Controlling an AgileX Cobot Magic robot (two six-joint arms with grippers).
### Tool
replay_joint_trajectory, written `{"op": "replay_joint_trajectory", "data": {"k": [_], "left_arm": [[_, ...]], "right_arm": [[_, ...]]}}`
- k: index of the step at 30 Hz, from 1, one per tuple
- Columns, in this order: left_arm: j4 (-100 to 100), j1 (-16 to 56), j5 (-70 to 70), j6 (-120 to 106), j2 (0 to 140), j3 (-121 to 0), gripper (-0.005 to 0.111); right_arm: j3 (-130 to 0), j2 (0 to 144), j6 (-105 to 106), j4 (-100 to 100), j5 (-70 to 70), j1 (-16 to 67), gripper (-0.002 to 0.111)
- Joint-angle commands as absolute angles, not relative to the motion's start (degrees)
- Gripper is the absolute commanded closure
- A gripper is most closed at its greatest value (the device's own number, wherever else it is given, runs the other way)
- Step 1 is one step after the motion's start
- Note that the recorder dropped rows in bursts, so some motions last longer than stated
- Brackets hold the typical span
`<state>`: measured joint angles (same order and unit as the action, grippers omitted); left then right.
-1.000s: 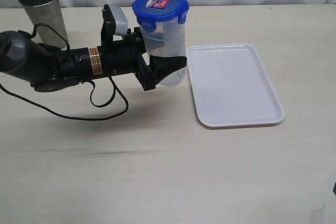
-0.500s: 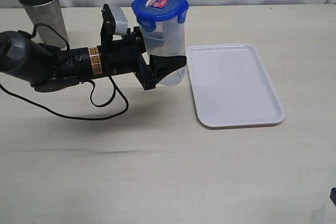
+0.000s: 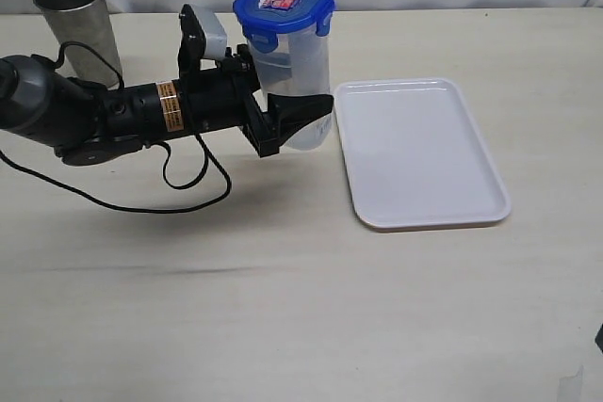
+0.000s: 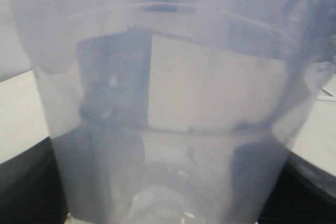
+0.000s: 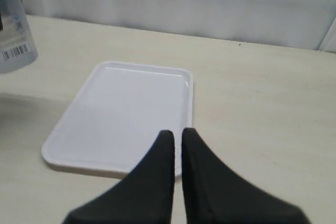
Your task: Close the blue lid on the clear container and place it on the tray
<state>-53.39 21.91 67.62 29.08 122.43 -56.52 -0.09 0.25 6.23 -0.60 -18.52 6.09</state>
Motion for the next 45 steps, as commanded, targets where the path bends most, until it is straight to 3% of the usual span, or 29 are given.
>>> {"op": "replay_joint_trajectory", "data": {"k": [1,10,14,27,45], "left_arm": [[-51.97,22.04,69.96,28.79,121.58,-56.83,0.107],[-51.96,22.04,69.96,28.79,121.58,-56.83,0.107],[-51.96,22.04,69.96,28.79,121.58,-56.83,0.107],[-52.17,22.04,69.96,28.79,121.58,-56.83,0.107],[-53.24,22.04,69.96,28.79,121.58,-56.83,0.107]], "right_arm": [[0.00,0.00,-1.51,-0.97,-13.87,6.11,0.103],[0.00,0.00,-1.69,-0.36,-8.05,6.11,0.103],[0.00,0.00,-2.57,-1.04,2.14,6.11,0.103],[0.00,0.00,-2.16,-0.65,-17.82,6.11,0.103],[0.00,0.00,-2.16,3.47,-18.37,6.11,0.103]]}}
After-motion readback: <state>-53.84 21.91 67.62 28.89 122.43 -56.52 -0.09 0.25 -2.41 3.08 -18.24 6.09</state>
